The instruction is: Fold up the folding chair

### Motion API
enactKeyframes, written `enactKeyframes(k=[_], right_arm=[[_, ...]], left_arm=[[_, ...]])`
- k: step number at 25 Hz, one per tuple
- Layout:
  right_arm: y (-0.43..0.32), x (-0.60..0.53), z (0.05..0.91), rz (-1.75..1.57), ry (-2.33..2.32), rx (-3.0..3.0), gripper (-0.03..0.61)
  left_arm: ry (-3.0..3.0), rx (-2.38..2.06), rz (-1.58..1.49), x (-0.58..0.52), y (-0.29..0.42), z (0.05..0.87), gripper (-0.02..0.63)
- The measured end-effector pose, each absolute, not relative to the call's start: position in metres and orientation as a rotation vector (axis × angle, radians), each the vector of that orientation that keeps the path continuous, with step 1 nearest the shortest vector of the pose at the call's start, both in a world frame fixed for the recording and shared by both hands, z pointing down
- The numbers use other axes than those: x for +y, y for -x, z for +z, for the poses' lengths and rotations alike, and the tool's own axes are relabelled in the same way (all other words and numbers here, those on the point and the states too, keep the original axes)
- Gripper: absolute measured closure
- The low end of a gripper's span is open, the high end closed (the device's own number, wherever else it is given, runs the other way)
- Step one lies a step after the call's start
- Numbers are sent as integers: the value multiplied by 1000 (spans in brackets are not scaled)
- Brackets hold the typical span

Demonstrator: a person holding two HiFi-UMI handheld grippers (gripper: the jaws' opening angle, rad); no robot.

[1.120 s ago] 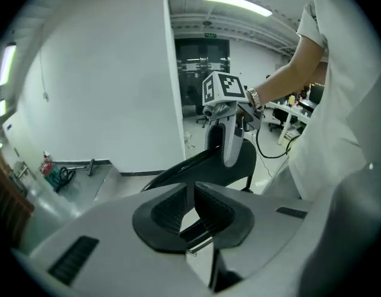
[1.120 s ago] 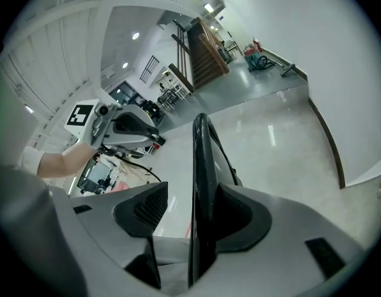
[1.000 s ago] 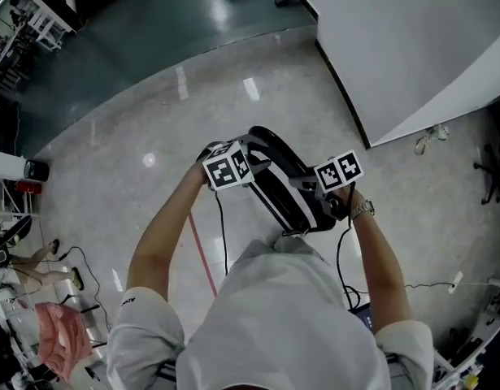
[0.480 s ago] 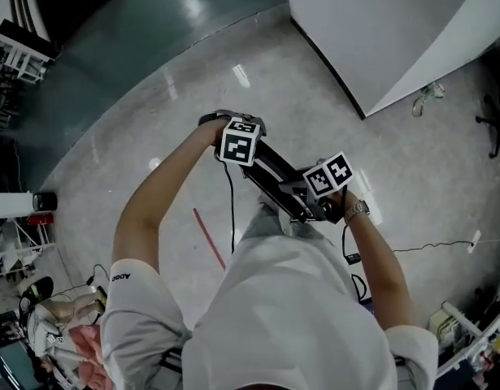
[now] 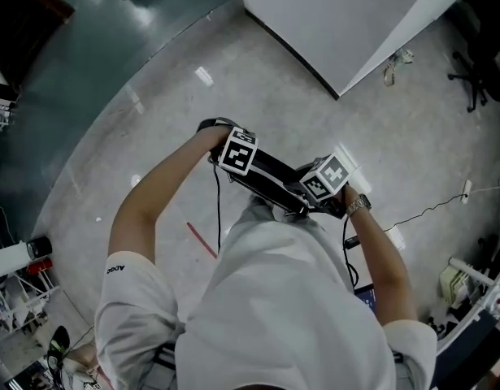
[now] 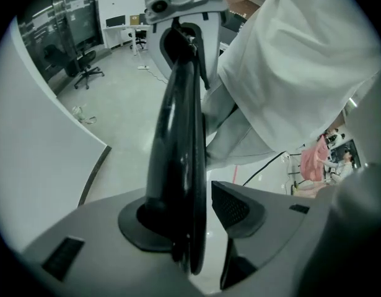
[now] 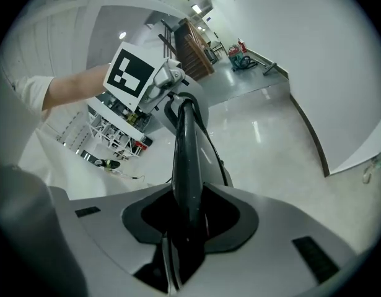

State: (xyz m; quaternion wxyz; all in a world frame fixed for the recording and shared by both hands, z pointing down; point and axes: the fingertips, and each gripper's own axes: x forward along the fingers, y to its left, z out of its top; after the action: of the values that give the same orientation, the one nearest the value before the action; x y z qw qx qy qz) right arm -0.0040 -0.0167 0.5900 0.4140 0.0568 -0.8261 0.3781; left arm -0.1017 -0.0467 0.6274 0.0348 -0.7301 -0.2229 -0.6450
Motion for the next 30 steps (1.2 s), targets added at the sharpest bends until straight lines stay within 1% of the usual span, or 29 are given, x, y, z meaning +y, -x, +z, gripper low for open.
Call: enactKeyframes(k=[1, 2, 3, 7, 15, 21, 30], right_arm=[[4, -16, 591, 946, -147, -2068, 457], [5, -16, 591, 931, -155, -2060, 457], [5, -16, 593, 905, -167, -2051, 457], [2, -18, 605, 754, -226, -1998, 478], [0, -37, 614, 676, -241, -1974, 496], [4, -56, 611, 695, -287, -1973, 499], [-12, -105, 592, 682, -460, -1990, 499]], left_arm=[[2248, -706, -1960, -44, 99, 631, 412], [2263, -704, -1933, -43, 97, 633, 455], [2282, -697, -1909, -44, 94, 634, 527], [2309, -694, -1884, -48, 89, 634, 538], [2310, -698, -1908, -66, 90, 638, 547], [2275, -721, -1888, -89, 92, 636, 549], [2143, -713, -1811, -151, 70, 614, 549]])
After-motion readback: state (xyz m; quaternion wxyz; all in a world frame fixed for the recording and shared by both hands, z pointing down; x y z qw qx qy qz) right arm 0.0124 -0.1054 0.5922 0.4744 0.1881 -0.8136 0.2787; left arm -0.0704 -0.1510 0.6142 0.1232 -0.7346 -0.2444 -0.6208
